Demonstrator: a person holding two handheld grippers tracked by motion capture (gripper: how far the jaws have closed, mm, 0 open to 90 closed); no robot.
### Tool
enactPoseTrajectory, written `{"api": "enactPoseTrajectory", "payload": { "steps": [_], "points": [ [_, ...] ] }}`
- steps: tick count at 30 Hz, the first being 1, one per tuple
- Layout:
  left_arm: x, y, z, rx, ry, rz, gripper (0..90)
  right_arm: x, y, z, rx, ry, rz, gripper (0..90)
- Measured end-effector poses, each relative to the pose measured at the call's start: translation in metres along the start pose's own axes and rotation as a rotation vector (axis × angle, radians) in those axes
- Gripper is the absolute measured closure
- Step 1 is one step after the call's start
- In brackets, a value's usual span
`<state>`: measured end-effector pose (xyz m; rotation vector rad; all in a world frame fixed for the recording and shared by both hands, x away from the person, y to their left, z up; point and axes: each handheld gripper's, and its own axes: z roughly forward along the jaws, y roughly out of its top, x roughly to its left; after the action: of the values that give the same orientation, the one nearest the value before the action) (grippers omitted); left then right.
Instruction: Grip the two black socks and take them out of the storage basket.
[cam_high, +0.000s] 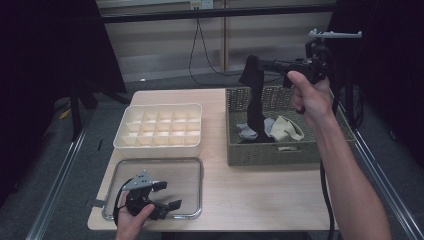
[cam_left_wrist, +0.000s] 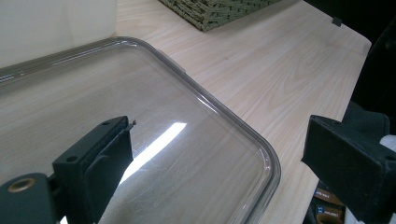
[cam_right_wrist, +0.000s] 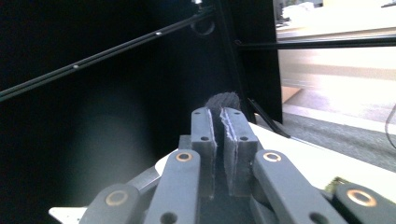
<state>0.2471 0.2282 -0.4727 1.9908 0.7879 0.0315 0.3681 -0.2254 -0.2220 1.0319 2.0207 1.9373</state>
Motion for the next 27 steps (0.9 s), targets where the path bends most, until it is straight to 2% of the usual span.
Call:
{"api": "enactPoseTrajectory", "payload": {
  "steps": [10,15,18,27],
  "points": [
    [0.001,-0.001,0.0,0.0,0.001,-0.003,8.0,0.032,-0.004,-0.004,-0.002,0.06,-0.029,84.1],
    [0.001,0.0,0.0,-0.005,0.0,-0.006,7.9,0.045,-0.011,-0.004,0.007,0.095,-0.031,84.2],
    [0.0,0.002,0.002,-0.003,0.004,0.001,7.9,0.053,-0.017,-0.005,-0.008,0.115,-0.023,84.2],
    [-0.005,0.005,0.004,-0.008,0.0,0.013,8.1,0.067,-0.043,-0.002,0.05,0.106,-0.026,84.2]
  ]
}}
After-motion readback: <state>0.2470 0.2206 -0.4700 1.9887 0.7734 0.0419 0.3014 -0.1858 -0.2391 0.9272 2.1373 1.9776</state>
